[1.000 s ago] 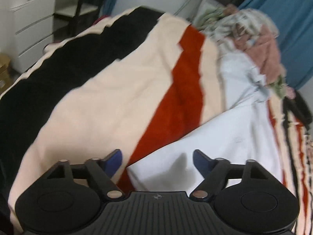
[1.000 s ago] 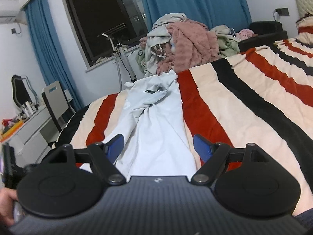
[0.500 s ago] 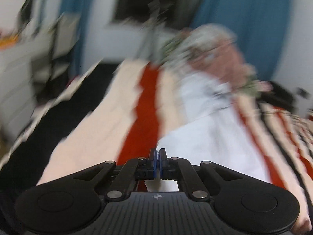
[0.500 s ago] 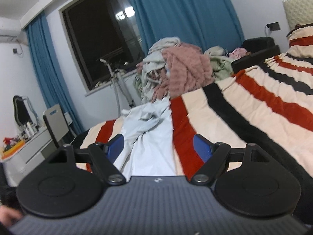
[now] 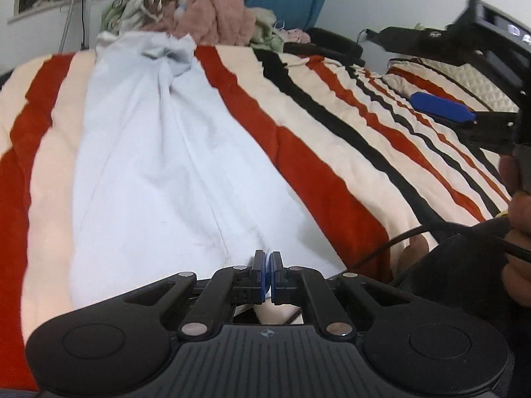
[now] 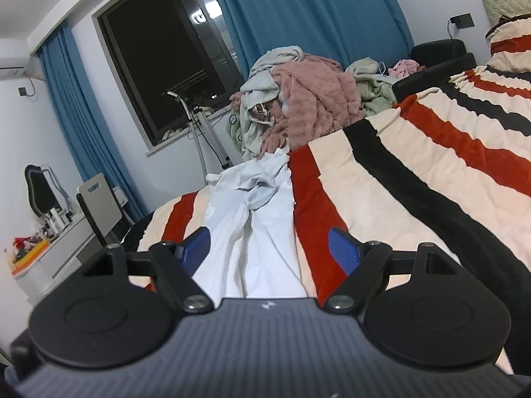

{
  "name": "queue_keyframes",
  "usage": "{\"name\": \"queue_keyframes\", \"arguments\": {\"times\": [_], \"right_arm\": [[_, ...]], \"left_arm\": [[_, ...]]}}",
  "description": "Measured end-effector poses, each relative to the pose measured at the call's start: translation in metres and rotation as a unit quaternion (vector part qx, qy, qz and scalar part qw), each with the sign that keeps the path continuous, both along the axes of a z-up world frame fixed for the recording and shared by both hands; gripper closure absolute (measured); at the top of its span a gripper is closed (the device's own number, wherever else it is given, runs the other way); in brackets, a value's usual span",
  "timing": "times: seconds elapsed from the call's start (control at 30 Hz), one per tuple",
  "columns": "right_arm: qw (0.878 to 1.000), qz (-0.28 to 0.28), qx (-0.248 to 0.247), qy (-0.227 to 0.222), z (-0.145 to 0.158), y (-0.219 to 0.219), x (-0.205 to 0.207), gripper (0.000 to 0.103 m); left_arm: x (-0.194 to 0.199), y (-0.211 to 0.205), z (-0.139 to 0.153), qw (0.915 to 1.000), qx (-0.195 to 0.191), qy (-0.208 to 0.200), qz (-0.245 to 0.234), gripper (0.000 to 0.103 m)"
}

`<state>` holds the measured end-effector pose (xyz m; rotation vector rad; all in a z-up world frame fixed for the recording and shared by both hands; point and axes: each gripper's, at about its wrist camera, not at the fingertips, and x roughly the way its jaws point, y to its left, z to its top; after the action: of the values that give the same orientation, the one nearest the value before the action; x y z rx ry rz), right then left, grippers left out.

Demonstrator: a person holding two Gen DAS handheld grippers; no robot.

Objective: Fold clothes

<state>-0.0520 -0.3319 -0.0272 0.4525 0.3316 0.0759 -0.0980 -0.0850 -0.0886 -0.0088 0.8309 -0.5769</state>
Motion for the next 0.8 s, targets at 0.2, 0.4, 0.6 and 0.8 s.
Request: {"name": "queue_keyframes", "arguments": {"times": [0.2,0.4,0.6,0.8], "right_arm": [[1.000,0.010,-0.017,0.011,-0.001,0.009,0.003,0.023],[0.999,0.016,-0.031,0.025,-0.003,0.015,0.006,0.023],[0.998,0.027,-0.051,0.040,-0.006,0.023,0.011,0.023],[0.994,0.025,-0.082,0.067,-0.011,0.033,0.018,0.024]], "left_arm": [[0.004,0.014,0.010,0.9996,-0.023,-0.002,0.017,0.052],[0.009,0.039,0.028,0.9979,-0.044,0.021,0.042,0.043],[0.022,0.068,0.038,0.9943,-0.047,0.024,0.093,0.028],[0.046,0.102,0.036,0.9813,-0.049,0.020,0.185,0.021]]}}
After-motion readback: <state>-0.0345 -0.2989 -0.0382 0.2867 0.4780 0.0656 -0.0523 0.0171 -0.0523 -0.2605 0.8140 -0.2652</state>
